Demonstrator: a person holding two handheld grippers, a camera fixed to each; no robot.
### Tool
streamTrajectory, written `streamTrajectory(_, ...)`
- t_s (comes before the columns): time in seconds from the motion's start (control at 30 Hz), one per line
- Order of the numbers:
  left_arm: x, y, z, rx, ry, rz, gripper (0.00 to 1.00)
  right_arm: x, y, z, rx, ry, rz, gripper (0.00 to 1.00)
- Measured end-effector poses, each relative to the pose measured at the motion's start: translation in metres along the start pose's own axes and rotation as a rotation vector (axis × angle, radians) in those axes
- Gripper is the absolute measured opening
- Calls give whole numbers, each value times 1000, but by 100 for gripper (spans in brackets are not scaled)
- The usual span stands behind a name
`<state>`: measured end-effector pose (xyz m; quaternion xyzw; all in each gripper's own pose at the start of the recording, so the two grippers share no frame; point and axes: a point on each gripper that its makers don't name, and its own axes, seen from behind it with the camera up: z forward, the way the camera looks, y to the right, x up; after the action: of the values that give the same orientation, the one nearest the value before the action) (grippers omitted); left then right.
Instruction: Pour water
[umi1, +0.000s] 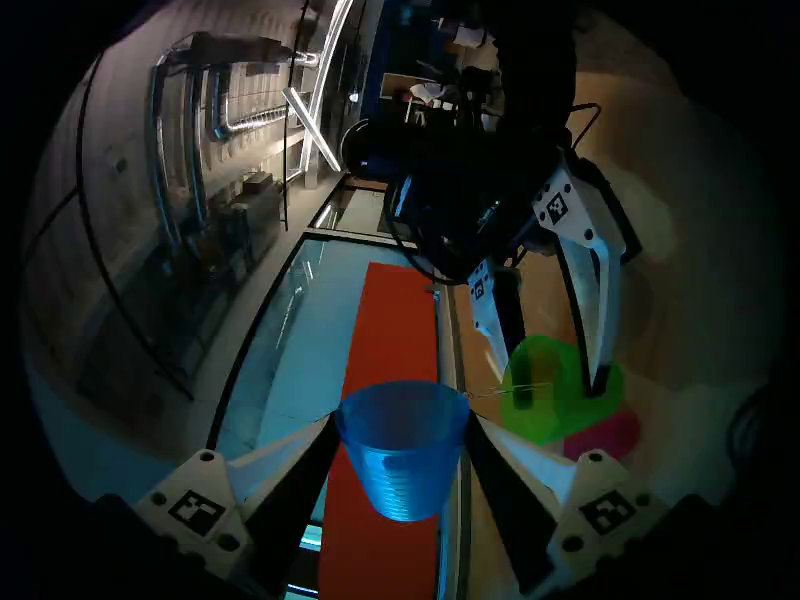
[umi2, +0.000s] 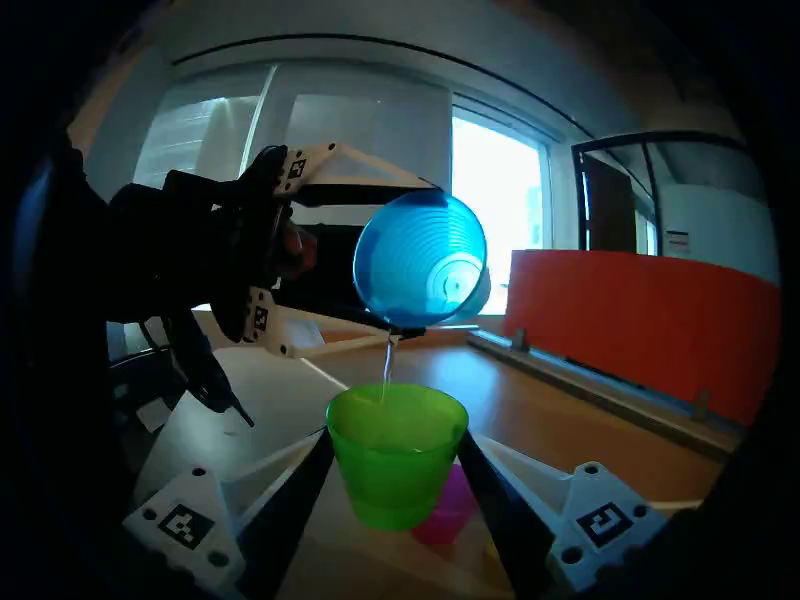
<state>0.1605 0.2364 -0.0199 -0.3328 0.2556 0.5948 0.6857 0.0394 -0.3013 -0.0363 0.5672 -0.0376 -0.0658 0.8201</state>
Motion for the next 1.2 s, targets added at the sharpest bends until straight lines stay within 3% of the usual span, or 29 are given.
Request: streamTrajectory(1.2,2,-3,0,5,9,48,87,0,0,-1,0,-4,-7,90)
